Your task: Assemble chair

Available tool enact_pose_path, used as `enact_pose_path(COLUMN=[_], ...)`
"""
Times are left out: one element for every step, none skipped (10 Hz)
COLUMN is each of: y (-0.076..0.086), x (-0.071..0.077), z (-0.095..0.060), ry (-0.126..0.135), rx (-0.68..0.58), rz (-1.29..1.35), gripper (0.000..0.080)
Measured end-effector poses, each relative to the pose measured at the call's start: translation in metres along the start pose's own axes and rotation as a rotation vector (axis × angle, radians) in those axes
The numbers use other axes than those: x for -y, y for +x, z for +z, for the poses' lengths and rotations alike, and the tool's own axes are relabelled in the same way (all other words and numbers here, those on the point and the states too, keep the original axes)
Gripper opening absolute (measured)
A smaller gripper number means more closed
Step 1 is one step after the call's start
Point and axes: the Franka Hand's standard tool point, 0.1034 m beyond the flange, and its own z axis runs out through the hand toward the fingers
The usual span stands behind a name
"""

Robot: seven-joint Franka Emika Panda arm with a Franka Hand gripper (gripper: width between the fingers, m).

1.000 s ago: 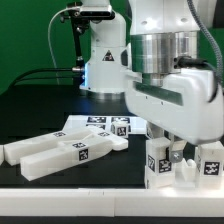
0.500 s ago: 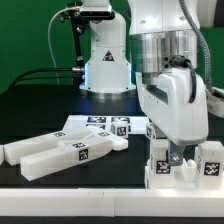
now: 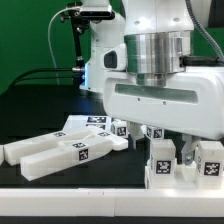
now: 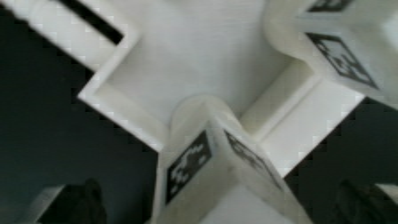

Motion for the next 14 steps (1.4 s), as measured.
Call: enact_pose_path(y=[-0.0001, -0.0005, 0.0013, 0.0012, 0.0011, 0.0012, 0.0011, 0.0017, 0.0018, 0.0019, 0.0020, 0.0023, 0.0031, 0.0014], x=[0.0009, 0.0068, 0.0070, 0.0061, 0.0063, 0.0062, 0.0062, 0.0054, 0.0052, 0.0050, 0.0048, 0.0043, 0.0034, 0.0034], z=[-0.0009, -0.0049, -0.0061, -0.0050, -0.0050, -0.0050, -0.0049, -0.0048, -0.0048, -0.0047, -0.0048, -0.0059, -0.0061, -0.0049], ry=[-0.012, -0.019, -0.018, -0.019, -0.019, -0.018, -0.017, -0.017, -0.017, -0.017, -0.018, -0.022, -0.012, 0.003], rx=[-0.007, -0.017, -0.019, -0.018, -0.019, -0.018, -0.019, -0.020, -0.020, -0.022, -0.024, -0.022, -0.013, 0.009], rz=[-0.135, -0.346, -0.417, -0.395, -0.371, -0.356, -0.267, -0.198, -0.152, -0.043, 0.089, 0.295, 0.508, 0.743], gripper=[0.0649, 0.0649, 0.0649, 0.0620, 0.0620, 0.0442, 0.0282, 0.0282, 0.0284, 0.0284, 0.0284, 0.0284, 0.0284, 0.0284])
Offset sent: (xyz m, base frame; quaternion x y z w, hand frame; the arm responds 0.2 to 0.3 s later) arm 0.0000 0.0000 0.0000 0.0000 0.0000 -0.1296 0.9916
